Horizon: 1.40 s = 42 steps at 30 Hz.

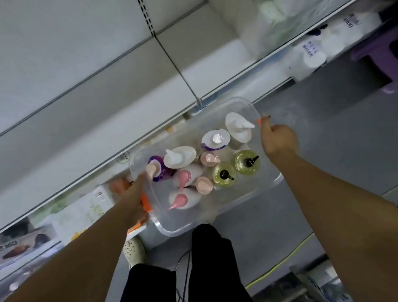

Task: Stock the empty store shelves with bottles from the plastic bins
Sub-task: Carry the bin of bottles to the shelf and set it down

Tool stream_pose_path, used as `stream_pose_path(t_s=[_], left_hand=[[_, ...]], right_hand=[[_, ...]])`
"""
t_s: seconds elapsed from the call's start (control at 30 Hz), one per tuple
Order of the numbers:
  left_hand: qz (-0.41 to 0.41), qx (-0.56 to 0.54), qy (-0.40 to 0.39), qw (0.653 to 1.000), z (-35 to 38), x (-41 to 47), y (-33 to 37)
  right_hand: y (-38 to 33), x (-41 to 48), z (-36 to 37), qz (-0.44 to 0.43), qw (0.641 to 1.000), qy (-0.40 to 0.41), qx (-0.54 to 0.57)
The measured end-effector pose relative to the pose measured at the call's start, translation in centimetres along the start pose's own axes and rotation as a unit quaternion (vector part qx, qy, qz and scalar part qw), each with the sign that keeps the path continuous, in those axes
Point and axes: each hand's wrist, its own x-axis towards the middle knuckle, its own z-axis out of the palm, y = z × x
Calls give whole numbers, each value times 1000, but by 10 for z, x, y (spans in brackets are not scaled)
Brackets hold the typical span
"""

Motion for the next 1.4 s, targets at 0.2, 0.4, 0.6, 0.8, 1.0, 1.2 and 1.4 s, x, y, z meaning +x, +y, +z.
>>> stream_pose_path(t_s=[0.2, 0.4, 0.6, 0.8, 1.0, 1.2, 1.4], left_hand=[[-51, -32, -43, 997, 19, 37, 26], [-27, -48, -21, 998, 39, 59, 39], [25, 21, 48, 998, 63, 34, 34], [124, 132, 97, 979, 55, 6, 2], [211, 327, 99, 916, 21, -46, -37], [268, 381, 98, 879, -36, -102, -77], [359, 337, 140, 859, -132, -157, -133]], right_hand=[[-12, 59, 17, -11, 996, -23, 80], [-17, 84, 23, -60, 991, -95, 79], [-2, 66, 36, -52, 981, -122, 144], [9, 8, 45, -103, 988, -115, 8], [19, -89, 47, -253, 912, -214, -241], [1, -183, 47, -219, 941, -233, -112], [-60, -290, 63, -310, 922, -210, -104]])
